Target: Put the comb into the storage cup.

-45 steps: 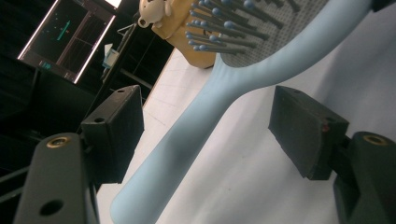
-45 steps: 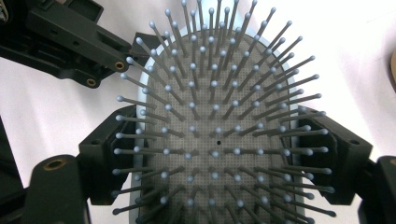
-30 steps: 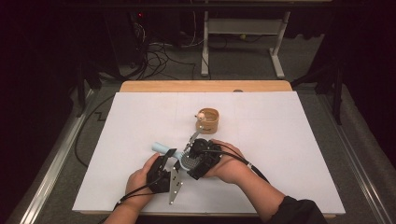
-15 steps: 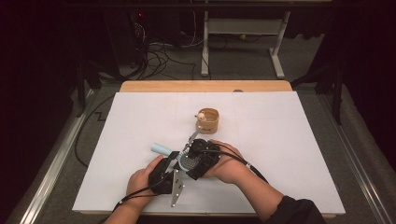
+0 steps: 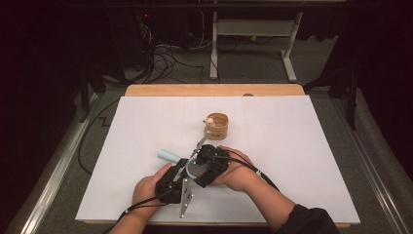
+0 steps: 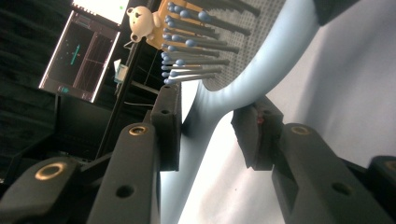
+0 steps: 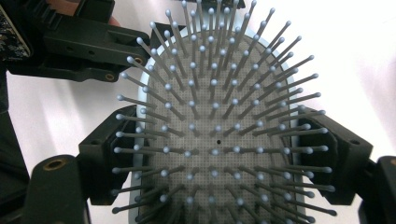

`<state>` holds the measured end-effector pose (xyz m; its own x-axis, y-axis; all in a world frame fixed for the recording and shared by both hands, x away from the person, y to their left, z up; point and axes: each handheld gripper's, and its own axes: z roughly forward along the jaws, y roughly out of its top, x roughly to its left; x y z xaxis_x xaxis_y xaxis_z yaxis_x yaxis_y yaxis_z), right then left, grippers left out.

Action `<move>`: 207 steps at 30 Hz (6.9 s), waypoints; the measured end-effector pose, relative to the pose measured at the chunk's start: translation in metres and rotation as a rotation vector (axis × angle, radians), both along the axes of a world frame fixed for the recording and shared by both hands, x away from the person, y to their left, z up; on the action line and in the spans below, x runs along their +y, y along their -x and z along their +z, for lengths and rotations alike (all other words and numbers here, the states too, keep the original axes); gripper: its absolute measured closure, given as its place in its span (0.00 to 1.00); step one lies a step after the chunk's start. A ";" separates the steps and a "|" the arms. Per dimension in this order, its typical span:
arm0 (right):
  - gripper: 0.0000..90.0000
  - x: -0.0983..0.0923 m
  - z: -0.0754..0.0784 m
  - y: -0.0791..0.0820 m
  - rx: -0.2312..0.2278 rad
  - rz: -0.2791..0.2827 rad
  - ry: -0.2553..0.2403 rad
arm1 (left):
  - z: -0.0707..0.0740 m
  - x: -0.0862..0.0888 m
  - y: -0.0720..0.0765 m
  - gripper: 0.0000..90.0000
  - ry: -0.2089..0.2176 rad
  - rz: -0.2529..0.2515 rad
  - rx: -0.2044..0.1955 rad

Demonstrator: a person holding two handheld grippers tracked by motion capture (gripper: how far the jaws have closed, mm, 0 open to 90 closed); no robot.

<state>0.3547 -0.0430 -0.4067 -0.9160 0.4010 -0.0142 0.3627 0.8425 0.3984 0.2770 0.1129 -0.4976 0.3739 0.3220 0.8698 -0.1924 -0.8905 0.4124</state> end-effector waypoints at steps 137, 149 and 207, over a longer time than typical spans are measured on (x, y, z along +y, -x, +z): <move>0.01 -0.155 -0.022 0.010 -0.103 -0.208 0.037 | 0.019 0.015 -0.009 0.86 0.136 0.125 0.044; 0.01 -0.177 -0.030 0.015 -0.153 -0.289 -0.161 | 0.025 0.022 -0.011 0.86 0.234 0.139 0.091; 0.01 -0.209 -0.050 0.041 -0.434 -0.478 -0.606 | 0.052 0.053 -0.021 0.86 0.704 0.106 0.363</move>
<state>0.3134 -0.2521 -0.4571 -0.6117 0.7909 0.0173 0.3348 0.2390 0.9115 0.2984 0.1659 -0.4460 0.5311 0.8001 0.2789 0.1326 -0.4036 0.9053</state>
